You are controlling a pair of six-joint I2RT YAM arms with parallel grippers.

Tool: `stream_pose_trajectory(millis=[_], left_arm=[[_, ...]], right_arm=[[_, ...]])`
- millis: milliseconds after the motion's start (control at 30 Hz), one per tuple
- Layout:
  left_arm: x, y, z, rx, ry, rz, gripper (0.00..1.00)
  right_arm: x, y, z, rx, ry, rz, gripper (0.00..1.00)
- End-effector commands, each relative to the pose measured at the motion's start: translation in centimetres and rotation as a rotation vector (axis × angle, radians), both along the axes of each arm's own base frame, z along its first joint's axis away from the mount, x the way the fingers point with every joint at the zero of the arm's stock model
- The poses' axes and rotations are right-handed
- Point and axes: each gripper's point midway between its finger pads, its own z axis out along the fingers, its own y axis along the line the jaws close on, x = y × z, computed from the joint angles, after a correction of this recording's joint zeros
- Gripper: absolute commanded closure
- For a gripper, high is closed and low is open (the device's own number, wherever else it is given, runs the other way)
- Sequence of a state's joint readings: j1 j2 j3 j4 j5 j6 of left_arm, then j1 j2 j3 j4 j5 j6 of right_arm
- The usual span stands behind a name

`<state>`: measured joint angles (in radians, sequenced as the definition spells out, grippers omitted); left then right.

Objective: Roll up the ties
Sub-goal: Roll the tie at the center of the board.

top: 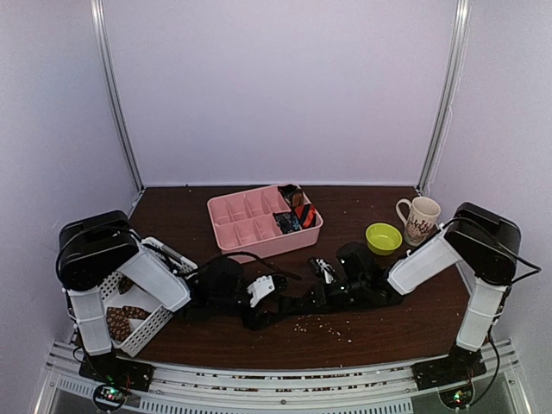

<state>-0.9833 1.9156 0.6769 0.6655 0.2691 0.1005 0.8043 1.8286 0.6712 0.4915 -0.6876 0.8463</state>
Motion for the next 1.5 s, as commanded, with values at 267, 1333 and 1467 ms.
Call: stream_pose_trajectory(millis=[267, 1333, 1467], left_arm=[[0.2, -1.7, 2.8, -0.248, -0.11, -0.01, 0.26], [0.2, -2.7, 0.2, -0.015, -0.183, -0.154, 0.24], [0.1, -2.7, 0.4, -0.008, -0.193, -0.173, 0.24]], right_arm=[[-0.7, -3.5, -5.1, -0.128, 0.106, -0.072, 1.0], [-1.1, -3.9, -5.8, -0.179, 0.104, -0.033, 1.0], [-1.0, -3.8, -5.8, -0.178, 0.103, -0.033, 1.0]])
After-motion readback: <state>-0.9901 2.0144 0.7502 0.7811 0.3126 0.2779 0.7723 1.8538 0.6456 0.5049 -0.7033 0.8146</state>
